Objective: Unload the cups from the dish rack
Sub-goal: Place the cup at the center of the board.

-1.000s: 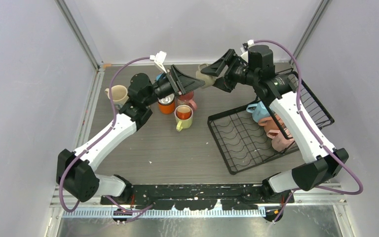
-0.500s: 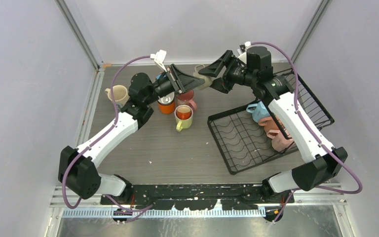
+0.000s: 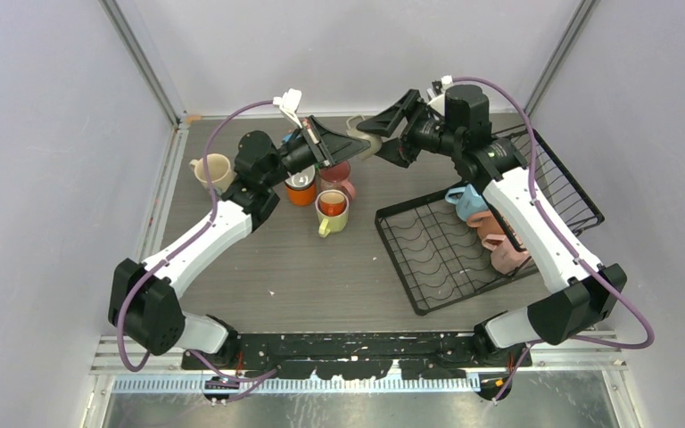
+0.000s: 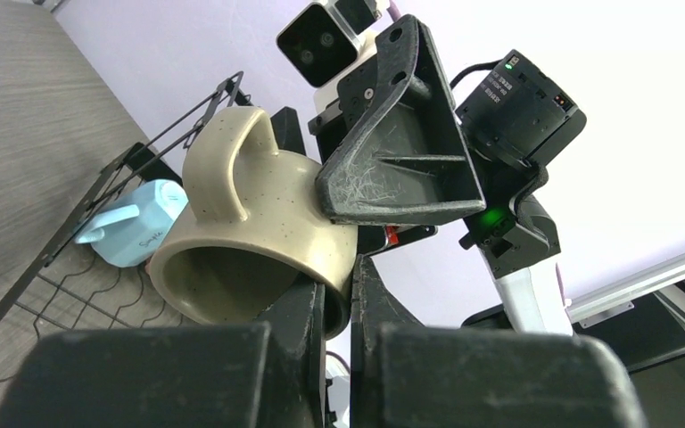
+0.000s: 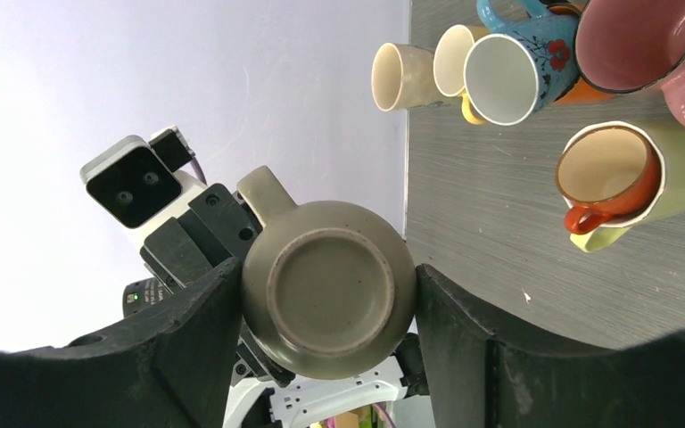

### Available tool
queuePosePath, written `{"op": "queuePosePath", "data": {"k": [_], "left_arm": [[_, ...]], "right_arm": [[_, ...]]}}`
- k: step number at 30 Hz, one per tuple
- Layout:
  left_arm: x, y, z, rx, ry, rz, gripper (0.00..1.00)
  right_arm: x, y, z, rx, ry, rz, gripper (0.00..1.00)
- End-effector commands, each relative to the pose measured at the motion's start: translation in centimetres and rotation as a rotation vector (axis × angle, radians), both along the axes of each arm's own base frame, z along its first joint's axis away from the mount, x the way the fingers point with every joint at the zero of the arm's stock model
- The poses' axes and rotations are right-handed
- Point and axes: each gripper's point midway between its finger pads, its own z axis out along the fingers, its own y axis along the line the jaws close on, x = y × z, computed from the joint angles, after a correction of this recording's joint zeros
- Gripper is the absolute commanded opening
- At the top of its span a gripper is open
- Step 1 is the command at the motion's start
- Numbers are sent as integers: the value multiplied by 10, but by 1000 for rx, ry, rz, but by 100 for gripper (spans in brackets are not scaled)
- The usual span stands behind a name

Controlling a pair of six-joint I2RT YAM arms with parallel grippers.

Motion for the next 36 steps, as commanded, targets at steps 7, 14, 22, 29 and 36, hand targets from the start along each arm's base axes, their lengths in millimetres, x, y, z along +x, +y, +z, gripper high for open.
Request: {"op": "queuePosePath", "data": {"k": [7,14,22,29,36], "left_arm": [[-5,3,21,-3,-97,14,0],[5,15,1,158,-90,119,0],[20,53,-35,450,-50,323,0],[52,114,-65,681,51,536,0],[92,172,-92,828,164,686,0]], "right_arm": [[-9,-6,13,-46,-92,-8,100],[-11,-43,7,-224,-127,-152,100],[-22,-83,6,-382,-174,-268,100],[-32,-101,1,-459,-192,-294,100],[-37,-113,-3,-509,-200,-316,100]]}}
